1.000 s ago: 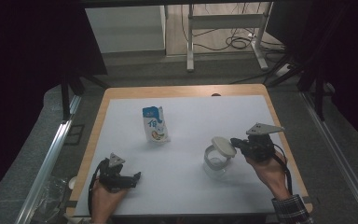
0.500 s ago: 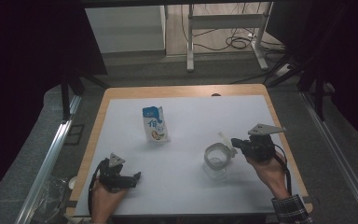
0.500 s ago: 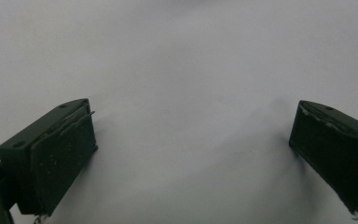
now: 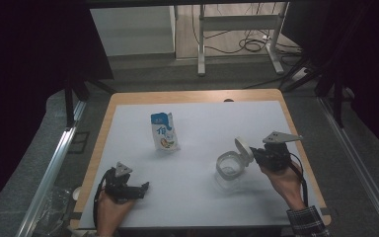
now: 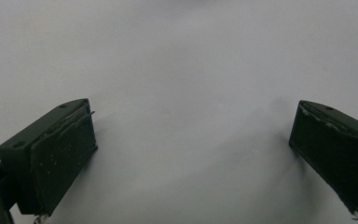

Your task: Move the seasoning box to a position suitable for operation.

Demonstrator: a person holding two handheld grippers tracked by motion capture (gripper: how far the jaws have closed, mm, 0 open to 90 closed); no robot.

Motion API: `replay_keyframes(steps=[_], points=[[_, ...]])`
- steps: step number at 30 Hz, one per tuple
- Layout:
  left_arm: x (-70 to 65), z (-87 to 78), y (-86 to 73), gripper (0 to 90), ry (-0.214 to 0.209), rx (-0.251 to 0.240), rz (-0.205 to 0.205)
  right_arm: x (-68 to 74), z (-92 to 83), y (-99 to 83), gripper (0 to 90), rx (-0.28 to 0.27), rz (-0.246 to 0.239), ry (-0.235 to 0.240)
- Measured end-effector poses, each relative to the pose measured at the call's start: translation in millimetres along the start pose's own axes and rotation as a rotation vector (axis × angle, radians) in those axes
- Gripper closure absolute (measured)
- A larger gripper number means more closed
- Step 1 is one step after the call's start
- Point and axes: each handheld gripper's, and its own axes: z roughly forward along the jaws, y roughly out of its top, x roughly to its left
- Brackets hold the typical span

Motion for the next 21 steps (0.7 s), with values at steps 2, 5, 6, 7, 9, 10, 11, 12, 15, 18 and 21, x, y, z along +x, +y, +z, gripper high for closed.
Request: replay_keyframes(steps=[2,5,6,7,9,10,11,12,15,18,21], points=[[-0.1,0.0,0.0,0.4,0.0,-0.001,-0.001,-0.7,0.4,-0.7,89.6,0.002,0.003,-0.001],[0.0,0.0,0.0,0.3,0.0,-0.001,0.0,-2.6,1.0,-2.6,89.6,0.002,0.004,-0.009],[0.0,0.0,0.0,0.4,0.0,-0.001,0.0,-3.7,1.1,-3.3,89.6,0.003,0.004,-0.011],[0.0,0.0,0.0,0.4,0.001,0.0,0.0,-4.4,1.3,-4.1,89.6,0.002,0.003,-0.014],[0.1,-0.1,0.0,0.3,0.001,0.001,0.001,-5.6,1.3,-5.4,89.5,0.004,0.006,-0.017],[0.1,-0.1,0.0,0.4,0.001,0.001,0.001,-5.6,1.3,-5.4,89.5,0.004,0.006,-0.017],[0.1,-0.1,0.0,0.4,0.001,0.001,0.001,-6.9,1.4,-6.8,89.5,0.004,0.007,-0.019],[-0.1,0.0,0.0,0.4,0.0,-0.001,-0.001,-7.3,1.4,-7.4,89.5,0.007,0.005,-0.023],[0.1,-0.1,0.0,0.4,0.001,0.001,0.001,-7.3,1.8,-9.4,89.4,0.009,0.0,-0.033],[0.1,-0.1,0.0,0.4,0.001,0.001,0.001,-6.3,1.7,-10.6,89.2,0.012,-0.011,-0.046],[0.0,-0.1,0.0,0.4,0.001,0.001,0.002,-5.8,0.9,-11.9,87.7,0.017,-0.018,-0.061]])
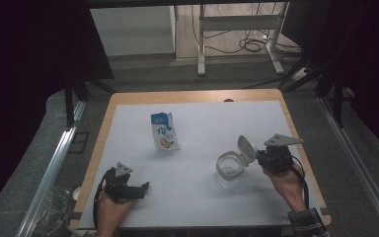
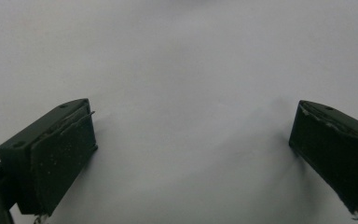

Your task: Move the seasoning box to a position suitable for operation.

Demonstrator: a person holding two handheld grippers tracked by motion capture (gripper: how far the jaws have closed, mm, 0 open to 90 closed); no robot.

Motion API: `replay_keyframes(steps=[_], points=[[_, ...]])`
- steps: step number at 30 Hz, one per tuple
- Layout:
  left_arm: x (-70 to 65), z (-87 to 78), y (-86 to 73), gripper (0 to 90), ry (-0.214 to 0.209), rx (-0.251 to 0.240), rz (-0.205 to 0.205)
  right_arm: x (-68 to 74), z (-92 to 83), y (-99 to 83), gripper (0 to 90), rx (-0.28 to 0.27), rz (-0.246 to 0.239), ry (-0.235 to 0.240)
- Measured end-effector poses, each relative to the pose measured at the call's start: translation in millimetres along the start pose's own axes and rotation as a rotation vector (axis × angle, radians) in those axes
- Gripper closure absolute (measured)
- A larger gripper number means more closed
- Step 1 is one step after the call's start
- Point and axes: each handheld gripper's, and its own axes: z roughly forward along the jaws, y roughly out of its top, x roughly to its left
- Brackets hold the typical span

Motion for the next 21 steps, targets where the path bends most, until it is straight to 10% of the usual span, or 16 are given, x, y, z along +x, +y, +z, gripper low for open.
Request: replay_keyframes(steps=[21], points=[[0.1,-0.2,0.5,0.7,0.0,0.003,-0.002,-0.7,-12.0,-26.9,72.2,0.01,0.02,-0.055]])
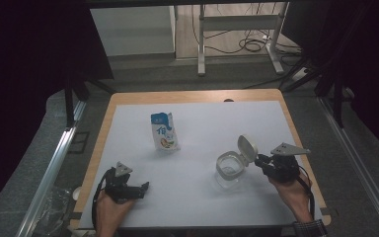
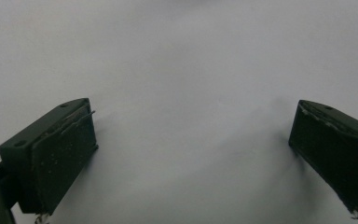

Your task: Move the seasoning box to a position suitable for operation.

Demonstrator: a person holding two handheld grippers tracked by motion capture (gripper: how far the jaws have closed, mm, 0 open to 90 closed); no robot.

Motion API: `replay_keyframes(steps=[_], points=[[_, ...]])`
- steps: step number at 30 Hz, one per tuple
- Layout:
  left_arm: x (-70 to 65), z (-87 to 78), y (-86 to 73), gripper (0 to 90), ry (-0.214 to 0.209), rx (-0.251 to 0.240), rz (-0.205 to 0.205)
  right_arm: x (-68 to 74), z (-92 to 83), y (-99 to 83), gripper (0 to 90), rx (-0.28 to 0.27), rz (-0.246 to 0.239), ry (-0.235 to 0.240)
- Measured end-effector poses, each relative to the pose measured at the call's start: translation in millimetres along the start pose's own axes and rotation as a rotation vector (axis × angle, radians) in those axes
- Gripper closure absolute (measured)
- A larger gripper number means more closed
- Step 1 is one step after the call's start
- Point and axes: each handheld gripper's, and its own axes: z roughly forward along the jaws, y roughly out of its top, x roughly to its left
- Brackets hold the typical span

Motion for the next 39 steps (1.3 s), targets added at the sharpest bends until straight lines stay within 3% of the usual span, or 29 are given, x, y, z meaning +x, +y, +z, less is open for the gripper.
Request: replay_keyframes(steps=[14,25,39], points=[[3.6,-3.2,-0.8,4.5,-0.012,-0.01,0.019,2.6,-2.1,-16.9,56.6,0.008,0.017,-0.017],[7.1,-6.5,2.7,5.7,-0.035,-0.028,-0.006,6.8,-1.3,-30.3,44.8,0.022,0.035,-0.023],[2.7,-7.0,23.0,6.6,-0.096,-0.058,0.063,12.8,3.4,-47.9,36.5,0.014,0.052,-0.002]])
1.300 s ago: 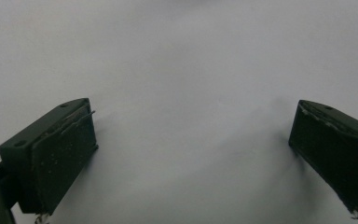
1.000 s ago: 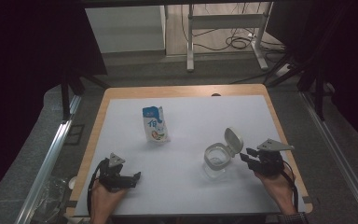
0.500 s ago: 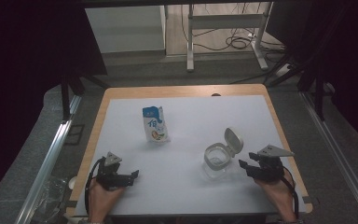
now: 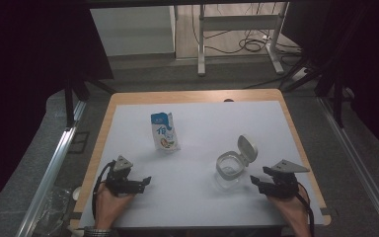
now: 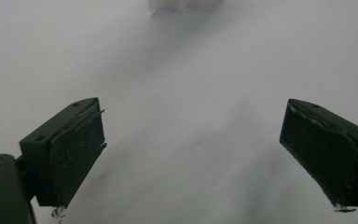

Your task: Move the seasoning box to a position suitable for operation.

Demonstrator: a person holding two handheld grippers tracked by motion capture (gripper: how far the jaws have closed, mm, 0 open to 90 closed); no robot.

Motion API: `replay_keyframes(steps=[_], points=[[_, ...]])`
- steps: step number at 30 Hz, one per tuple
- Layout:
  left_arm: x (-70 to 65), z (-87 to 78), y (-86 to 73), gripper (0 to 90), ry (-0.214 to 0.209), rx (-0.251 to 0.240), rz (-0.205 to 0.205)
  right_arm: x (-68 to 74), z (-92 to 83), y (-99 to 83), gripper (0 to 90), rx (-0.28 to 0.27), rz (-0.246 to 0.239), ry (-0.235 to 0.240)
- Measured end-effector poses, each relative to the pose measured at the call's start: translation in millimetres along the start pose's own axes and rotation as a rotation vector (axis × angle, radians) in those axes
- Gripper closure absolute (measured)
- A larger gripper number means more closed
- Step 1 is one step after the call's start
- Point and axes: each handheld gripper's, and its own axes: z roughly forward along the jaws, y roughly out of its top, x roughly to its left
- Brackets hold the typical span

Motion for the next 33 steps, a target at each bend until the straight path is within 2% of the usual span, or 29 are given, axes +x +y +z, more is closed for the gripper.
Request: replay_keyframes(steps=[6,15,24,33], points=[[-0.4,0.4,11.7,8.8,-0.023,-0.012,0.036,3.4,3.0,-5.4,33.7,0.002,0.002,0.004],[6.8,0.7,26.3,12.6,-0.063,-0.032,0.054,6.5,5.1,-10.6,30.6,0.002,-0.009,0.011],[16.1,2.7,38.9,14.2,-0.127,-0.097,0.056,8.1,7.3,-14.2,28.3,0.01,-0.023,0.006],[21.7,5.5,51.4,14.1,-0.141,-0.17,0.08,8.5,11.9,-13.3,24.0,0.054,-0.031,0.008]])
